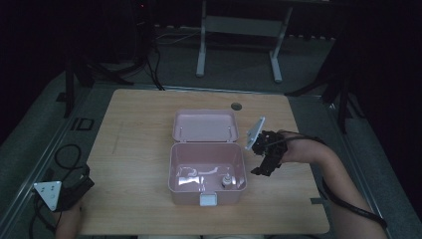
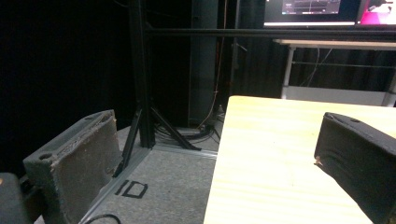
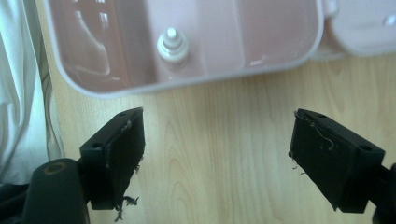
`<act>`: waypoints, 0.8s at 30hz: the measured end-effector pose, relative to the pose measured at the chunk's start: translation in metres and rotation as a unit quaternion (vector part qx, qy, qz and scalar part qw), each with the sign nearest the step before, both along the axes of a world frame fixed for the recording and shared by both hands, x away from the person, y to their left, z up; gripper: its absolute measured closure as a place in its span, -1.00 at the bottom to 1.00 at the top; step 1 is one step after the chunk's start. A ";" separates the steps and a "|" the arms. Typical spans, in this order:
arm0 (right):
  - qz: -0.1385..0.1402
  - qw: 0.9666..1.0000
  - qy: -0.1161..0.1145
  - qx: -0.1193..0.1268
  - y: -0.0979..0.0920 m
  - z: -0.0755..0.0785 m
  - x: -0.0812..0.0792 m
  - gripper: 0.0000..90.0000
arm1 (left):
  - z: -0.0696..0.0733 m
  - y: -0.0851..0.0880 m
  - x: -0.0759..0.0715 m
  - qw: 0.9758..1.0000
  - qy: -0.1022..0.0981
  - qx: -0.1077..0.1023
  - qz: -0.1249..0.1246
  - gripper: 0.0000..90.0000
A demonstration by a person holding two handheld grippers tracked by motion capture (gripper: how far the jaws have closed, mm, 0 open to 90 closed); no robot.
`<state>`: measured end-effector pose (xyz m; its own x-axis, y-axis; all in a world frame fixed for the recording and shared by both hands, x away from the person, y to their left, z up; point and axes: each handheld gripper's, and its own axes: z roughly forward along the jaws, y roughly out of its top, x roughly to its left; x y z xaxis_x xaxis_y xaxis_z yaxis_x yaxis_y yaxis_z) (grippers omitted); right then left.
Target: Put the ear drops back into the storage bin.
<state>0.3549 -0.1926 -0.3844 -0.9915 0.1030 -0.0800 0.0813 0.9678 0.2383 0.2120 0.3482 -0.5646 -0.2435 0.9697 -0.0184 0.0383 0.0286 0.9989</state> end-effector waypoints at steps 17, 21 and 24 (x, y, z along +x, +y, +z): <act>-0.087 0.996 -0.002 0.010 -0.056 -0.070 0.003 -0.60 | 0.000 0.000 0.000 1.000 -0.001 0.000 0.000 -0.99; -0.112 0.993 -0.011 0.043 -0.066 -0.082 -0.001 -0.60 | 0.000 0.000 0.000 1.000 -0.001 0.001 0.001 -0.99; -0.126 0.990 -0.014 0.053 -0.072 -0.091 -0.003 -0.60 | 0.000 0.000 0.000 1.000 -0.001 0.001 0.001 -0.99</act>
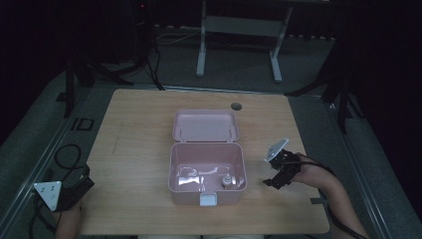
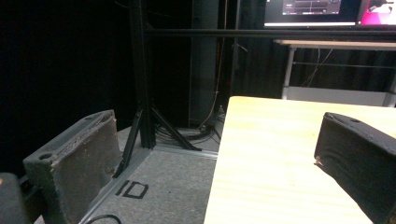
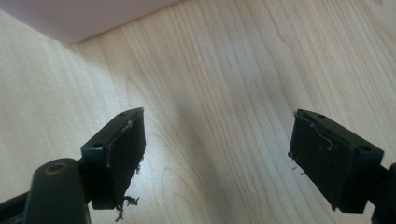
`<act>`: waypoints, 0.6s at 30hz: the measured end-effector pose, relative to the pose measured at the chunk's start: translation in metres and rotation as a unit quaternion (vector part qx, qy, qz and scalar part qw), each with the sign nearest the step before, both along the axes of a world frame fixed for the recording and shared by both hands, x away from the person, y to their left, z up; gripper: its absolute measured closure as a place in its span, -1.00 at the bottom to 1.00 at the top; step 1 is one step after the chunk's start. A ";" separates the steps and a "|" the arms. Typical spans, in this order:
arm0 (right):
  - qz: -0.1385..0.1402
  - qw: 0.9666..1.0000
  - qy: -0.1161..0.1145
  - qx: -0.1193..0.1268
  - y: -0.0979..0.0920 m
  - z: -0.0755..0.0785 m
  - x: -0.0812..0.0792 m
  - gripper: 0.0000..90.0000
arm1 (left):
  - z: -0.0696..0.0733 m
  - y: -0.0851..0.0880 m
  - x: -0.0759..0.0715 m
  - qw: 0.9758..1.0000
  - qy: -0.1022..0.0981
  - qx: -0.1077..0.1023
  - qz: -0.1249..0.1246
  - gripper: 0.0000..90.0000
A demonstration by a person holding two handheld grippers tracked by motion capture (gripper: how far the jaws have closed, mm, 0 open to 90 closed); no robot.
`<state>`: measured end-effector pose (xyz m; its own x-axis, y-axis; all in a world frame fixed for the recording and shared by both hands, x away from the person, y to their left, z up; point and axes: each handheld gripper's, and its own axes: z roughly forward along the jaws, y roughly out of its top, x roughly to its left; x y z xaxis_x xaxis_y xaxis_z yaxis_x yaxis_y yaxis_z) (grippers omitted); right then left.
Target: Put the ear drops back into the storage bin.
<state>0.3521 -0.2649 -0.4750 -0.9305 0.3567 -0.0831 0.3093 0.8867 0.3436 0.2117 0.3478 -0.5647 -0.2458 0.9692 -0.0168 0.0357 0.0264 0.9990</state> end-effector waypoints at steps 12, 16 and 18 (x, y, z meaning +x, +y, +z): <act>-0.124 0.989 -0.045 0.064 -0.029 -0.030 -0.003 -0.61 | 0.000 0.000 0.000 1.000 0.000 0.000 -0.001 -0.99; -0.169 0.979 -0.063 0.091 -0.037 -0.039 -0.007 -0.70 | 0.000 0.000 0.000 1.000 -0.001 0.001 -0.001 -0.99; -0.194 0.973 -0.075 0.103 -0.040 -0.043 -0.009 -0.70 | 0.000 0.000 0.000 1.000 -0.001 0.000 -0.001 -0.99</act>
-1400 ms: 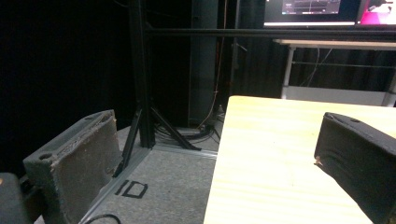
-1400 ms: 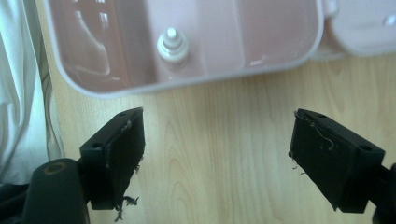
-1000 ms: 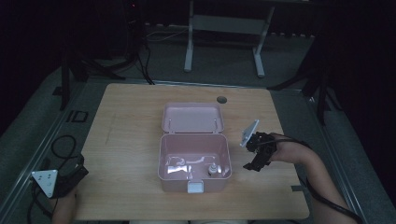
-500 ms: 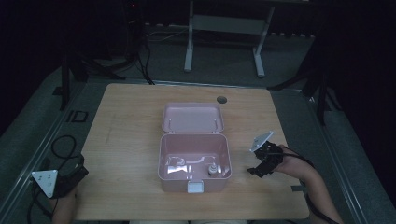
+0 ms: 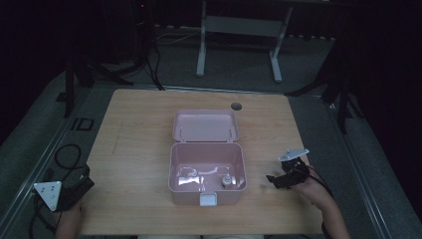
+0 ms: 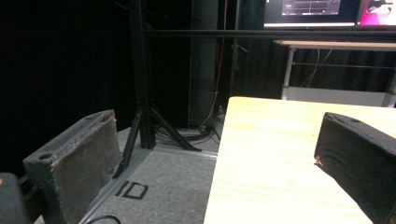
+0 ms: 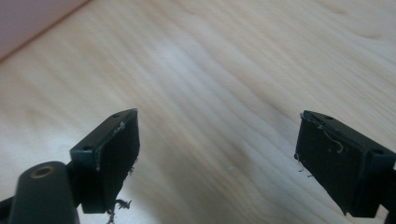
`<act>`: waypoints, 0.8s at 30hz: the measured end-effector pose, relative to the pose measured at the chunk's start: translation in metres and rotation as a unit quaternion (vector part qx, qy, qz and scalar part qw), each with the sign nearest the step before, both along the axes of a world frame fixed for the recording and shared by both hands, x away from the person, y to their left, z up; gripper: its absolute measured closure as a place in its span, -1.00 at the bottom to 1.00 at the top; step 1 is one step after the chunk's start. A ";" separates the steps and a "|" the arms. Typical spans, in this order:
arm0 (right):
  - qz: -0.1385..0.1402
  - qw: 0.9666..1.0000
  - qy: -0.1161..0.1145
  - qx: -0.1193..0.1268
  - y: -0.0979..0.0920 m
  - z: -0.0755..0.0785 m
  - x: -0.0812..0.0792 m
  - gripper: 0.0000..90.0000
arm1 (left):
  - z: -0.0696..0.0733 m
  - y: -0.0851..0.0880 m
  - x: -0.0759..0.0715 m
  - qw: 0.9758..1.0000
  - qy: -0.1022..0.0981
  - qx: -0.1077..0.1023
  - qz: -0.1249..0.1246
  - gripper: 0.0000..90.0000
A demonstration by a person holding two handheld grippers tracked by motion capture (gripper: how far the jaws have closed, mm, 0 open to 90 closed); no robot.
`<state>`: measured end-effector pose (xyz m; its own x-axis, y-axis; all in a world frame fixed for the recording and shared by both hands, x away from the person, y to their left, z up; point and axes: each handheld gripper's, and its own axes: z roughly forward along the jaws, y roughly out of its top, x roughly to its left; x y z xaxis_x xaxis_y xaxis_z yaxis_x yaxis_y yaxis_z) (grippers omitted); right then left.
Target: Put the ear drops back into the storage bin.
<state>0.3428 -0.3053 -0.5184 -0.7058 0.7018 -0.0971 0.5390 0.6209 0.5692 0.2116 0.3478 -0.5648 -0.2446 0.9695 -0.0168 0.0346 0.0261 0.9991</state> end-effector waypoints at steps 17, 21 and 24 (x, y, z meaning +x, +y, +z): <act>-0.210 0.963 -0.145 0.085 -0.026 -0.021 -0.012 -0.71 | 0.000 0.000 0.000 1.000 0.000 0.000 0.000 -0.99; -0.224 0.955 -0.172 0.086 -0.026 -0.027 -0.016 -0.71 | 0.000 0.000 0.000 1.000 0.000 0.001 0.000 -0.99; -0.235 0.945 -0.201 0.110 -0.026 -0.030 -0.020 -0.71 | 0.000 0.000 0.000 1.000 0.000 0.000 0.000 -0.99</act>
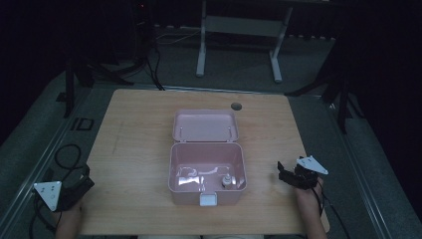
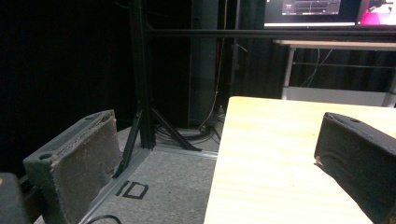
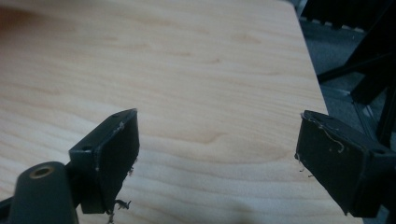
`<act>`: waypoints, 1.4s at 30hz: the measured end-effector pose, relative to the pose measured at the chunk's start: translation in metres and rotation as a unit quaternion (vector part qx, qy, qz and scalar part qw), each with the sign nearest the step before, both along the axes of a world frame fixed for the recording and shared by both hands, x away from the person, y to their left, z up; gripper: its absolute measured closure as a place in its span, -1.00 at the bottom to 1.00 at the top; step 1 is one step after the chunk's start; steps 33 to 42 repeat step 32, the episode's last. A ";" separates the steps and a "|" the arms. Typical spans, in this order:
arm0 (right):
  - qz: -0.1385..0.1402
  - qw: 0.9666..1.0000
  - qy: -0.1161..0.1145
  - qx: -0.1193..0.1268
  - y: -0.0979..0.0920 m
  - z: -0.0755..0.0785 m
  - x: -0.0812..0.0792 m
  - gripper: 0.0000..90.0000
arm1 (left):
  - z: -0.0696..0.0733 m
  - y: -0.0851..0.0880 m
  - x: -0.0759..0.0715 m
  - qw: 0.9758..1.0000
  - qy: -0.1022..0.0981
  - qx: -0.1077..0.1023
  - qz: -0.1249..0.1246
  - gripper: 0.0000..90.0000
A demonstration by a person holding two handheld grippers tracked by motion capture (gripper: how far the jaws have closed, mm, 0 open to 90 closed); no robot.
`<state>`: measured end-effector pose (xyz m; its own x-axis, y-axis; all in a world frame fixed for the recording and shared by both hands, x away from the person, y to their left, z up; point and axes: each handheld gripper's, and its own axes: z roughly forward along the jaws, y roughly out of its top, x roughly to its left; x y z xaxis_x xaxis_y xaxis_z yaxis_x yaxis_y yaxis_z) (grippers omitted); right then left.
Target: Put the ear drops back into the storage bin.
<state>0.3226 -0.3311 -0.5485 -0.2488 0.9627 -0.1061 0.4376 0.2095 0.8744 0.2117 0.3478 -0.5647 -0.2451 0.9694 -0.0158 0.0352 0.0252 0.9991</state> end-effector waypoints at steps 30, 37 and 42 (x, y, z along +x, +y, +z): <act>-0.037 0.991 -0.126 0.014 0.001 0.000 -0.011 -0.73 | 0.000 0.001 0.000 1.000 0.001 -0.003 -0.003 -0.99; -0.037 0.992 -0.122 0.013 0.001 0.000 -0.011 -0.73 | 0.000 0.001 0.000 1.000 0.001 -0.003 -0.003 -0.99; -0.037 0.992 -0.122 0.013 0.001 0.000 -0.011 -0.73 | 0.000 0.001 0.000 1.000 0.001 -0.003 -0.003 -0.99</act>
